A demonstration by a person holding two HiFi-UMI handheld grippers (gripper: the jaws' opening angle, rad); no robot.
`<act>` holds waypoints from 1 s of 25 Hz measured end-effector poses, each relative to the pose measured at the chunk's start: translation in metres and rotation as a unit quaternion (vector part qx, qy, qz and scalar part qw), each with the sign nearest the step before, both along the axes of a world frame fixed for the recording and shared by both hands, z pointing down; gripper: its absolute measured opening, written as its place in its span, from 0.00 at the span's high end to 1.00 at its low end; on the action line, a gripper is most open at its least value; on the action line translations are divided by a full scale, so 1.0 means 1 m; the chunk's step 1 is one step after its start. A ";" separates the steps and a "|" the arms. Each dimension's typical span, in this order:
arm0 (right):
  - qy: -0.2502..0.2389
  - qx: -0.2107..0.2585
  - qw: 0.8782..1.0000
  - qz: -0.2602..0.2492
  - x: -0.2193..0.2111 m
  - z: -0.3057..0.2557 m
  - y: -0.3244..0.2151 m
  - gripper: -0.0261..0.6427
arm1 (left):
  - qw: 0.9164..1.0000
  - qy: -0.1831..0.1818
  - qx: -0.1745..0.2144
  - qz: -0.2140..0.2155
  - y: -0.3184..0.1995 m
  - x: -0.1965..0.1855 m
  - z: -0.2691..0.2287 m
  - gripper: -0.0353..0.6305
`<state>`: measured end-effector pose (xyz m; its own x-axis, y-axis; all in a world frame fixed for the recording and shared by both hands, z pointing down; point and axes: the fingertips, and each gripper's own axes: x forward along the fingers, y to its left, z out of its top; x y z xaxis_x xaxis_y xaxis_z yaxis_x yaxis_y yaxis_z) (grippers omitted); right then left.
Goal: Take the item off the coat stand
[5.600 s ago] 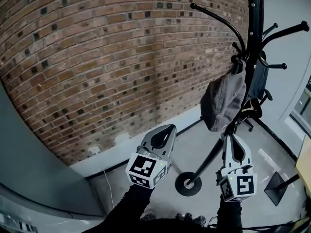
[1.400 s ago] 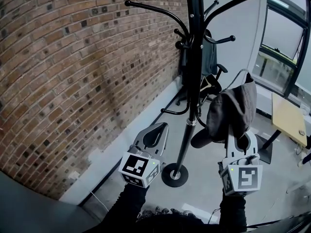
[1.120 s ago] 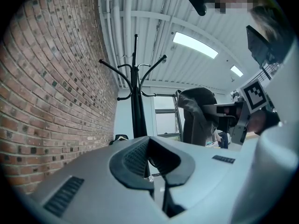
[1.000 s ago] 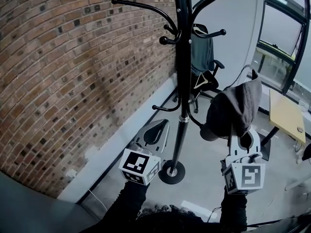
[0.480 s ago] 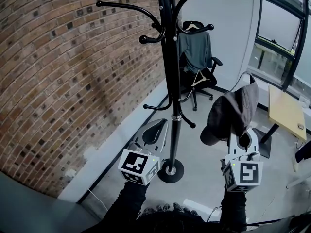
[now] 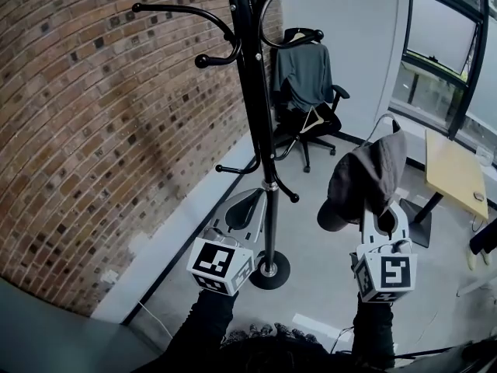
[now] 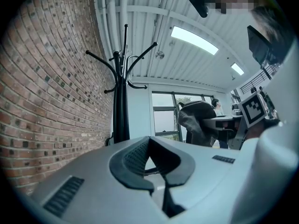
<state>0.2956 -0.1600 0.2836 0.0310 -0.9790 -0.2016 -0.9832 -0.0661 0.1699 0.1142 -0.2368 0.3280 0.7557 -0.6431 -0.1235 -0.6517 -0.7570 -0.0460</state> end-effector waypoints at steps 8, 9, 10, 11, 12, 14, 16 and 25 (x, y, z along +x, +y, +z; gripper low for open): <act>0.025 -0.018 1.000 0.004 0.012 0.010 -0.001 0.92 | 1.000 0.001 0.001 -0.002 0.000 0.010 -0.001 0.94; 0.027 -0.019 0.999 0.004 0.013 0.009 -0.001 0.92 | 1.000 0.001 0.002 -0.002 0.000 0.011 -0.001 0.94; 0.027 -0.019 0.999 0.004 0.014 0.009 -0.001 0.92 | 1.000 0.000 0.002 -0.002 0.000 0.012 -0.001 0.94; 0.027 -0.019 0.999 0.004 0.014 0.010 -0.002 0.92 | 1.000 -0.001 0.003 -0.003 0.000 0.013 -0.001 0.94; 0.027 -0.019 0.999 0.003 0.015 0.010 -0.002 0.92 | 1.000 -0.002 0.003 -0.003 -0.001 0.013 -0.002 0.94; 0.028 -0.018 0.999 0.002 0.014 0.009 -0.004 0.92 | 1.000 -0.004 0.005 -0.005 -0.002 0.014 -0.002 0.94; 0.030 -0.017 0.999 0.001 0.014 0.008 -0.005 0.92 | 1.000 -0.006 0.008 -0.008 -0.003 0.014 -0.004 0.94; 0.030 -0.019 0.999 -0.002 0.013 0.011 -0.008 0.92 | 1.000 -0.012 0.017 -0.014 -0.003 0.015 -0.006 0.94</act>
